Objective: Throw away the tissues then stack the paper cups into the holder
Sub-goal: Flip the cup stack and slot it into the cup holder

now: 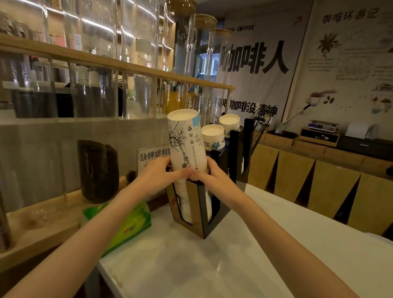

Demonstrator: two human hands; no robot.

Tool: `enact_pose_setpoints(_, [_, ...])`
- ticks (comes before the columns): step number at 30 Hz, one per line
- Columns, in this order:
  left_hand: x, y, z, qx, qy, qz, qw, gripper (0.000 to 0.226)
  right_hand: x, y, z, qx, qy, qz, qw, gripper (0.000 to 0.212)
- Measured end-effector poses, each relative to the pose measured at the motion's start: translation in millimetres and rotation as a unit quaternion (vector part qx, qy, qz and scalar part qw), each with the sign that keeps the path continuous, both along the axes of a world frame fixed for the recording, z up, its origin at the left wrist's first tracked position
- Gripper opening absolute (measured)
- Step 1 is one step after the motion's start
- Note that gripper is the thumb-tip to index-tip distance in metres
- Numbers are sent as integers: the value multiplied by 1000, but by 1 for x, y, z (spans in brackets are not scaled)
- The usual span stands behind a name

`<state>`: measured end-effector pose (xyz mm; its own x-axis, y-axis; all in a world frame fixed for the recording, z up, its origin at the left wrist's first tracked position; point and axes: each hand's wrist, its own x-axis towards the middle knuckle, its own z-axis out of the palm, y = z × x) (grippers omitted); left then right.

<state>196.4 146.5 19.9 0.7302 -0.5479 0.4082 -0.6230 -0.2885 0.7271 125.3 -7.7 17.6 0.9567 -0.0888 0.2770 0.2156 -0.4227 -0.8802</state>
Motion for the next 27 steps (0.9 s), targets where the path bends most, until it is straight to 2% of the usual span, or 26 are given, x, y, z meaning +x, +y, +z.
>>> enact_pose_setpoints(6, [-4,1,1,13,-8,-8,1000,58,4,0,-5,7,15,-13,1000,68])
enact_pose_setpoints(9, [-2,2,1,28,11,6,1000,72,5,-3,-9,14,37,-45,998,85])
enact_pose_setpoints(12, [-5,3,3,-23,15,17,999,86,4,-3,-10,4,51,-66,996,95])
enact_pose_setpoints(16, [-8,0,4,-59,-21,55,996,88,4,-3,-10,-1,53,-67,996,93])
enact_pose_setpoints(21, [-13,-2,3,-79,-78,50,993,69,0,-3,-14,8,56,-40,998,77])
enact_pose_setpoints(27, [-16,-2,0,-87,-94,53,990,65,1,-2,-19,24,53,-42,997,72])
